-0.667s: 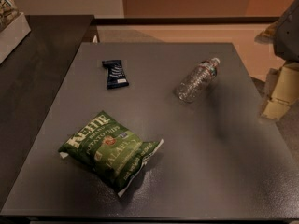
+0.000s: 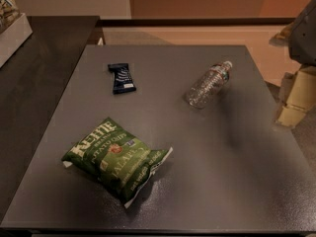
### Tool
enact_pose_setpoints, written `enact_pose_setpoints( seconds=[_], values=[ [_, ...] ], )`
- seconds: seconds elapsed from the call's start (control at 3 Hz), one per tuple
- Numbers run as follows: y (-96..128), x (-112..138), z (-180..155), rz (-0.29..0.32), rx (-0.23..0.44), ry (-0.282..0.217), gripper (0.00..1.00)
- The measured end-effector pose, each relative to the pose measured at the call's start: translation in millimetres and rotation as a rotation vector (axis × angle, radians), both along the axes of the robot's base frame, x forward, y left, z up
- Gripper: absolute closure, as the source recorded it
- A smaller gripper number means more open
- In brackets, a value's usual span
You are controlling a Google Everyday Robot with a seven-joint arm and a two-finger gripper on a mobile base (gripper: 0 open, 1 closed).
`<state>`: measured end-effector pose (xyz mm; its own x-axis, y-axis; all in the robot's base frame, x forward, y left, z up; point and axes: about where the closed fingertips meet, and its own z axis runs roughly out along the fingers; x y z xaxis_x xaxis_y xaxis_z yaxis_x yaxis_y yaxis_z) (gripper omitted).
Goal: Pick green jalapeno chip bag
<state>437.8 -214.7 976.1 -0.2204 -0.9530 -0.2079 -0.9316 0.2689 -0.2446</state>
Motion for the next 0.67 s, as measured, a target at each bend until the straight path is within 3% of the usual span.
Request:
enact_pose_setpoints(
  seconds=[0.67],
  values=[
    [85.4, -11.0, -10.9, 0.033, 0.057, 0.03, 0.0]
  ],
)
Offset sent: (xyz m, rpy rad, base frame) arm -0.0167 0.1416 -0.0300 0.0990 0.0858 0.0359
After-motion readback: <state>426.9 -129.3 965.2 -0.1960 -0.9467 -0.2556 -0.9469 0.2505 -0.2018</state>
